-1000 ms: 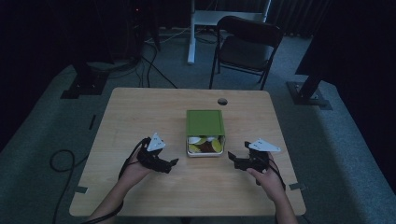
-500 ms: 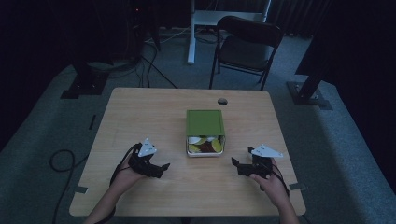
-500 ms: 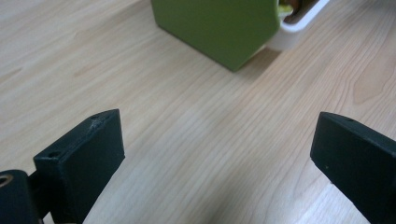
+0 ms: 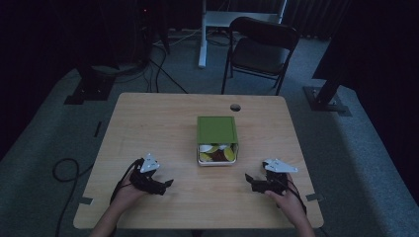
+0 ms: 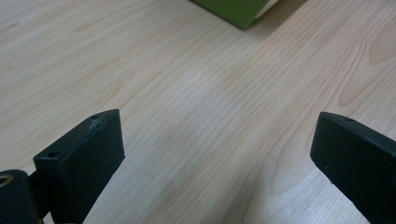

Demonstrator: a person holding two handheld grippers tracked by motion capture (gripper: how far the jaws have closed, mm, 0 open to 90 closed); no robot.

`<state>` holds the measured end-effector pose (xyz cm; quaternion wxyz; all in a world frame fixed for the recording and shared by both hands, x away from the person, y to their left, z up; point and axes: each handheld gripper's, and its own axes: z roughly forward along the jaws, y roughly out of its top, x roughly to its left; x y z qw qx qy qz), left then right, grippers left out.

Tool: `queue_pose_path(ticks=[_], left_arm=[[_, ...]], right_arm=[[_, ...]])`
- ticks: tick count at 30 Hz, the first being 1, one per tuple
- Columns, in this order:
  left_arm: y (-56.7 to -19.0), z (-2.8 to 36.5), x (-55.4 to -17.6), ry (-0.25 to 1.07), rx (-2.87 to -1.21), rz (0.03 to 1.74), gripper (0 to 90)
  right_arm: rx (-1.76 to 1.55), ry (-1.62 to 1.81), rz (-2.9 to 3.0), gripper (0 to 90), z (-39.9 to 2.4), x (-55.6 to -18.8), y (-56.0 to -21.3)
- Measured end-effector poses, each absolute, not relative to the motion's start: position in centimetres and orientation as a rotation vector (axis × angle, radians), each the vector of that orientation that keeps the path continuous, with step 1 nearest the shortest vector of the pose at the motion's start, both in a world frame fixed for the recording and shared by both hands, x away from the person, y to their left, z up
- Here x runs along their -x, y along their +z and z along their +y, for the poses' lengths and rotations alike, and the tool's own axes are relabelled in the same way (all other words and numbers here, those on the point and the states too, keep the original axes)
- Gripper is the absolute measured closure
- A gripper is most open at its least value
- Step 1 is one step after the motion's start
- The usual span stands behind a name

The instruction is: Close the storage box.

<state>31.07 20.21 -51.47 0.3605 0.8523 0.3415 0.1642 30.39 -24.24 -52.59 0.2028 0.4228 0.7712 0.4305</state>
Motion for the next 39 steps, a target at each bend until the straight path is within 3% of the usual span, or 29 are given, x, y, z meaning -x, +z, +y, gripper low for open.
queue_pose_path(ticks=[18, 39], left_arm=[[-53.7, 24.1, -29.3, 0.42, -2.201, 0.988, 2.9], [-53.8, 30.1, -27.9, 0.505, -2.125, 1.187, 2.9]], right_arm=[[-1.183, 1.178, 2.142, 11.8, -26.4, -28.5, -53.2], [-1.444, 0.995, 2.005, 11.8, -31.7, -28.2, -54.2]])
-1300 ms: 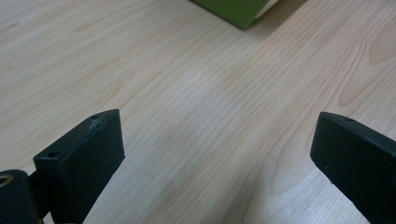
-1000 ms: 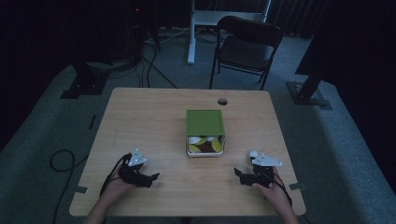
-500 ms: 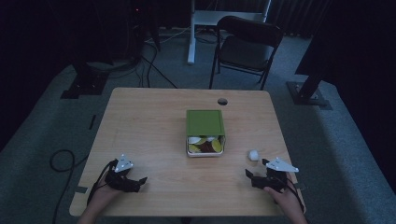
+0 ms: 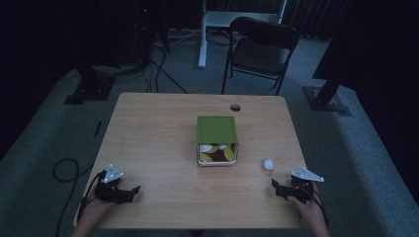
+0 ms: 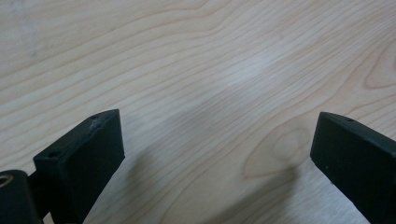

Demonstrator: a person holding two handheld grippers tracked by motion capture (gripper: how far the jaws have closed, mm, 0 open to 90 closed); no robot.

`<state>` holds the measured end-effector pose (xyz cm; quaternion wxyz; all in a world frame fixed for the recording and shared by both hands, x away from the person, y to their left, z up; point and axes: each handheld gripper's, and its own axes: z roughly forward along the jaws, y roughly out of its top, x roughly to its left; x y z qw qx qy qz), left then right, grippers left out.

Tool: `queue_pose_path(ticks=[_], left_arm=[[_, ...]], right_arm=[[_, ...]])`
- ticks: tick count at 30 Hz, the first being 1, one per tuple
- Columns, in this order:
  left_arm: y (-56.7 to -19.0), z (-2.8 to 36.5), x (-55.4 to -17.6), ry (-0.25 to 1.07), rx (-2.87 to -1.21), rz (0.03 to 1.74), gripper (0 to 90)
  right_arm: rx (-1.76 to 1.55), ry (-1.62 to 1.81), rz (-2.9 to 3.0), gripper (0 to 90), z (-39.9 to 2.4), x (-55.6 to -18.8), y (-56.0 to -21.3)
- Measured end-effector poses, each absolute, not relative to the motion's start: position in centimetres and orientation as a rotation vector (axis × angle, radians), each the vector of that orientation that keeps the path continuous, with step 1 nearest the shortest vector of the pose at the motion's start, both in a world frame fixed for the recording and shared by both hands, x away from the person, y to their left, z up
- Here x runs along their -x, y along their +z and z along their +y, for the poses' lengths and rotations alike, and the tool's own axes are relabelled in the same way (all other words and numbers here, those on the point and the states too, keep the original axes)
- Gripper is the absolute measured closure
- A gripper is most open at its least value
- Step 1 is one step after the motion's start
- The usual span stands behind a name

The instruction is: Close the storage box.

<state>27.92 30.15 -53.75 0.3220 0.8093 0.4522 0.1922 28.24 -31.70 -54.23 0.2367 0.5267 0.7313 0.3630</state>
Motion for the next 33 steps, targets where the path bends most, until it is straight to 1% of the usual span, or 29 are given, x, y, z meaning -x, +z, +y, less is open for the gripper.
queue_pose_path(ticks=[8, 27, 31, 33], left_arm=[[-53.8, 31.4, -27.7, 0.54, -2.107, 1.258, 2.9], [-54.1, 33.5, -26.8, 0.612, -2.081, 1.42, 2.9], [-54.3, 33.7, -26.5, 0.627, -2.036, 1.455, 2.8], [-54.3, 33.7, -26.5, 0.61, -2.031, 1.454, 2.8]], right_arm=[[-1.499, 0.931, 1.995, 11.8, -32.2, -28.4, -55.0], [-1.577, 0.85, 1.958, 11.4, -32.5, -28.8, -55.1], [-1.575, 0.849, 1.958, 11.5, -32.5, -28.7, -55.1], [-1.573, 0.85, 1.961, 11.6, -32.5, -28.7, -55.1]])
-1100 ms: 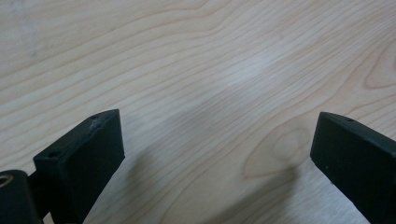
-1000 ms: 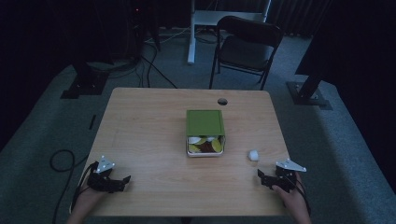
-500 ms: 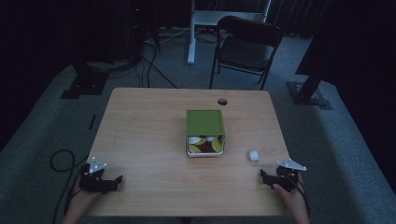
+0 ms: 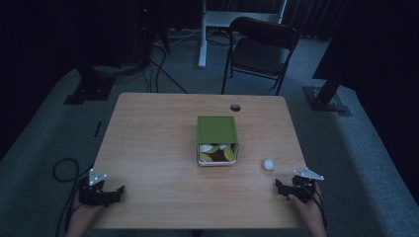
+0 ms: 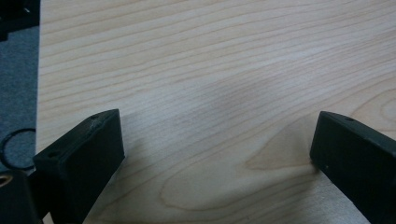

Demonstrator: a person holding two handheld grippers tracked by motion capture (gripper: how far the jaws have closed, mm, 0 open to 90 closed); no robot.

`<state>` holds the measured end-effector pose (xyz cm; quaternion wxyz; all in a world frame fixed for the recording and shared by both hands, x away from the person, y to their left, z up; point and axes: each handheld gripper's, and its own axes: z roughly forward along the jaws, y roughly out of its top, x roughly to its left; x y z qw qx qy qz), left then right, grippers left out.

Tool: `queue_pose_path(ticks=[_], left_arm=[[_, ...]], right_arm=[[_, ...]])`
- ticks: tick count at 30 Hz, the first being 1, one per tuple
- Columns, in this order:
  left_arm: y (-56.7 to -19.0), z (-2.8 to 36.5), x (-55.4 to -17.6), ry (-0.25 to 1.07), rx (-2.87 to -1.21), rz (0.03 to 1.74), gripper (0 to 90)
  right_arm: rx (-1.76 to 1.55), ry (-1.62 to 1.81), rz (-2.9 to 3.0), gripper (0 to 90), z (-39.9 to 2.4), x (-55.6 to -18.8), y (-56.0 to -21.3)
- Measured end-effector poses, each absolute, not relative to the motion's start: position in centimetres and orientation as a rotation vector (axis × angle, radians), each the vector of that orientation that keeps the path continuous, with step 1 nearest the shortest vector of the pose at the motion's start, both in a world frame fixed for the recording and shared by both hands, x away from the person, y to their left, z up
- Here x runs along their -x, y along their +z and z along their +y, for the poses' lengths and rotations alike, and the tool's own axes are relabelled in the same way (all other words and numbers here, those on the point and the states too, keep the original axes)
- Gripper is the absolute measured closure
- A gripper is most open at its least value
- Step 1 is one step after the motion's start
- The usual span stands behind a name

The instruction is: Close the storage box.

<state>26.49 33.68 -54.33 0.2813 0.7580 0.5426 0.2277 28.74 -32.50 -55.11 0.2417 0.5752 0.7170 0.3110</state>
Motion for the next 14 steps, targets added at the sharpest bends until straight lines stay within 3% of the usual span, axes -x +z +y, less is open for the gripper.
queue_pose_path(ticks=[14], left_arm=[[-54.63, 33.26, -26.15, 0.618, -1.963, 1.515, 1.9]], right_arm=[[-1.566, 0.856, 1.972, 11.6, -32.49, -28.7, -55.11]])
